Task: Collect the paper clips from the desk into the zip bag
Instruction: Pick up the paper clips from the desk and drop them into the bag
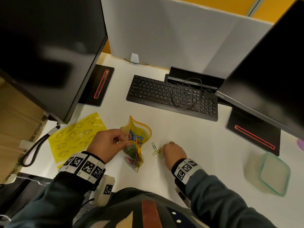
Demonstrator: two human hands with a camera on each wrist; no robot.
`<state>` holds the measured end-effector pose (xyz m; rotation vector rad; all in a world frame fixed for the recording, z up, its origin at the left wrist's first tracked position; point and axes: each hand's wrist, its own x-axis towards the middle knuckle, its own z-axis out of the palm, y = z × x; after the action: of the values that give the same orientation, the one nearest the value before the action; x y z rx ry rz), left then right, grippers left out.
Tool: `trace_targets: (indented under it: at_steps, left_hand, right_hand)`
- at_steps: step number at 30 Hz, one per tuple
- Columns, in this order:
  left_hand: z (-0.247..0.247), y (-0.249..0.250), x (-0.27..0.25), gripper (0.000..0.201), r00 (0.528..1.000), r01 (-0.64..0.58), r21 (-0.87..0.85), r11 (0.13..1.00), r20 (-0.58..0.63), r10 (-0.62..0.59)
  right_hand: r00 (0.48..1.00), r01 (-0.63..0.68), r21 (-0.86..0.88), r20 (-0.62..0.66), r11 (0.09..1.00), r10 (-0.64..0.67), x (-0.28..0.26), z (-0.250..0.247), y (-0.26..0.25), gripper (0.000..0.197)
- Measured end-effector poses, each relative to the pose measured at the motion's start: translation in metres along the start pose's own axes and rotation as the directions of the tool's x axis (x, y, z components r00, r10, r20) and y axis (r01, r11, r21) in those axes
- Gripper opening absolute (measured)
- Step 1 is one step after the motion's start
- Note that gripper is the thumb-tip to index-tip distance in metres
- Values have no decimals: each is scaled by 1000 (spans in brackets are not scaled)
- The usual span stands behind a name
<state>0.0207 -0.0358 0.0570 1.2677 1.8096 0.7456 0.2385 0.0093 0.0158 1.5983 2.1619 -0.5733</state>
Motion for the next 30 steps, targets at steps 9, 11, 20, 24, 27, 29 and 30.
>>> trace_targets:
  at_steps: [9,11,20,24,27,29,30]
  left_hand:
    - [-4,-3,-3,17,1000,11,2,1000,-14,-11]
    - [-4,-3,-4,18,1000,10,-4,1000,-16,-10]
    - [-9,-7,-9,18,1000,3,67,998,-27,-2]
    - [-9,-8,-7,19,1000,3,62,998,-28,-2]
    - [-8,-10,-5,18,1000,13,49,999,-27,-12]
    - [-8,-8,-5,18,1000,14,48,999,-27,-13]
    - [-8,-7,-5,18,1000,11,49,999,-27,-10]
  right_hand:
    - [929,370,-110,31,922,-369,13,-15,-1,46]
    - [919,394,-143,80,908,-386,22,-18,-3,52]
    - [903,425,-255,64,868,-424,32,-25,-5,26]
    - [908,416,-308,87,856,-410,30,-24,-7,29]
    - [911,410,-321,114,853,-396,28,-23,-10,33]
    - [914,406,-330,134,852,-384,27,-23,-11,33]
    - [916,401,-330,137,855,-377,27,-23,-11,33]
